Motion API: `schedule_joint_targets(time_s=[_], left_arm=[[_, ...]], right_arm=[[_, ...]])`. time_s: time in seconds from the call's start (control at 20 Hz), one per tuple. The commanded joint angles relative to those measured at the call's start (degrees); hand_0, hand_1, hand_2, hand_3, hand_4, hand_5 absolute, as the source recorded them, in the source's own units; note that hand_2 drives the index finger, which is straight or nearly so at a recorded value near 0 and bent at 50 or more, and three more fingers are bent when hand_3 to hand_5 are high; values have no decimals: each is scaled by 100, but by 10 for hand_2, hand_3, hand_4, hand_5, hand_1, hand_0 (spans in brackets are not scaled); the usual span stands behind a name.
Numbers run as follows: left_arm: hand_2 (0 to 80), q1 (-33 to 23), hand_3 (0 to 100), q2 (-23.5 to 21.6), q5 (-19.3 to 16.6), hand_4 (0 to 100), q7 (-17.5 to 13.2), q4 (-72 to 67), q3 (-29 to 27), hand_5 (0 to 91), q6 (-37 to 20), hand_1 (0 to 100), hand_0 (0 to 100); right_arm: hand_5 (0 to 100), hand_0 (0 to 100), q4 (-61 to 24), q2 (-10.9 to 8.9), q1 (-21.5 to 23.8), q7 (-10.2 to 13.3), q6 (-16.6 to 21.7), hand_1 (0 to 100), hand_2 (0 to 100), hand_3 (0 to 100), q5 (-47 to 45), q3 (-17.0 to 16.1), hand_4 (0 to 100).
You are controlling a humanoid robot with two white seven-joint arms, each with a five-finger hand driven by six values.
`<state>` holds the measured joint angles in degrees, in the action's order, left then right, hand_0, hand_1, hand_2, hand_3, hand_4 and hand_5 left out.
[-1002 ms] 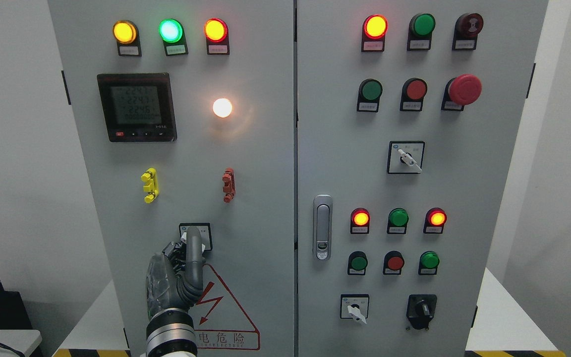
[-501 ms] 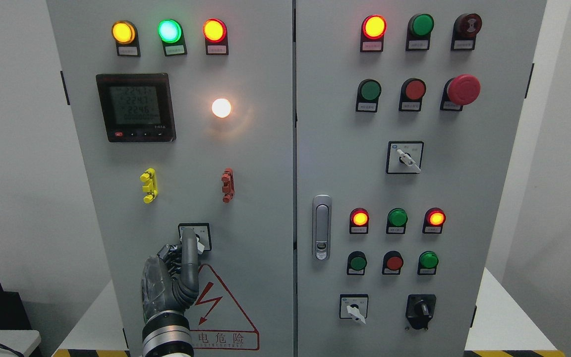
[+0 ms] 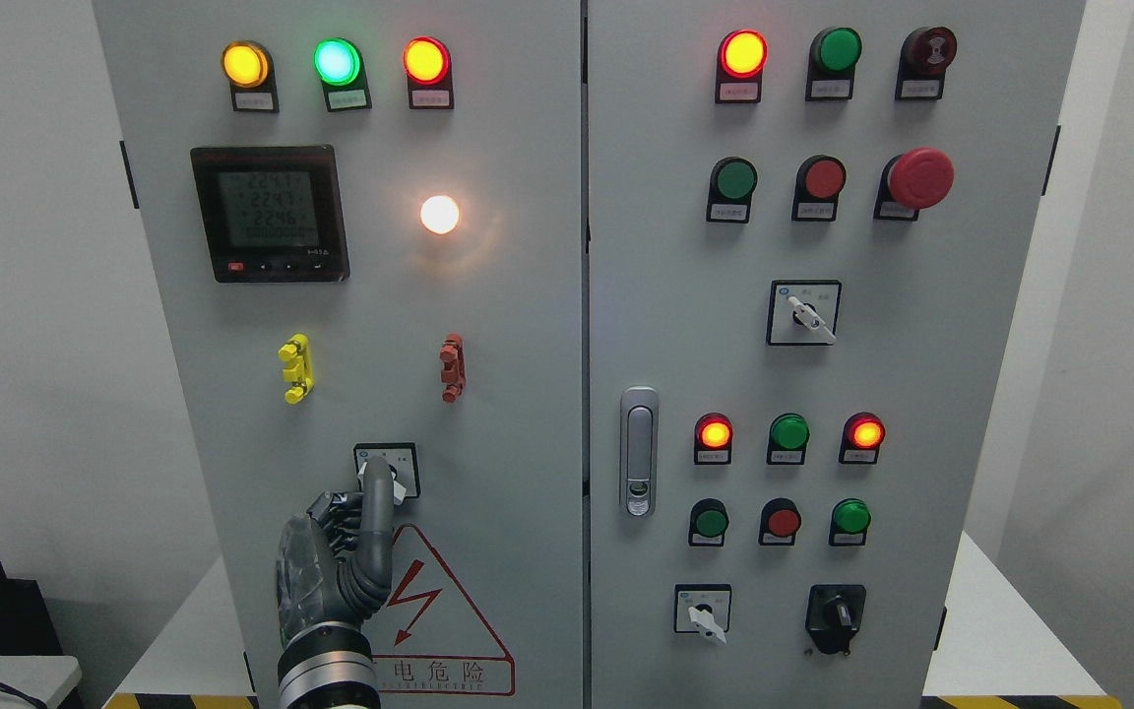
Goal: Turn on light switch 1
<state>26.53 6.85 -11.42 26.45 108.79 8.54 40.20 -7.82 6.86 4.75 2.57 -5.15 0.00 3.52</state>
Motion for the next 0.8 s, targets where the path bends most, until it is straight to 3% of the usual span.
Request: schedule_joint_targets(time_s=[0.0,0.25,0.4,0.5,0.75], left_arm=[[547,-165,741,0,-1,805,1,143,-11,832,-12,270,0],[569,-542,750,-8,-1,814,-25,432,-11,835,-108,269,0],[579,-1043,762,-26,-10,824,-95,626,-19,836,-529,267,0],[589,-1526,774,-43,-18,830,-297,696,-37,837,-1020,266,0],[585,-3045,783,-192,-27,830,-693,653,-624,821,-3085,257,0]], right_arm=[[0,120,0,0,0,-2,-4,389,0,0,-97,0,0],[0,120,0,0,0,-2,-4,389,0,0,-105,0,0],[0,120,0,0,0,-2,-4,389,0,0,-105,0,0],[0,120,0,0,0,-2,-4,389,0,0,-97,0,0],[0,120,0,0,0,-2,-4,389,0,0,-105,0,0]])
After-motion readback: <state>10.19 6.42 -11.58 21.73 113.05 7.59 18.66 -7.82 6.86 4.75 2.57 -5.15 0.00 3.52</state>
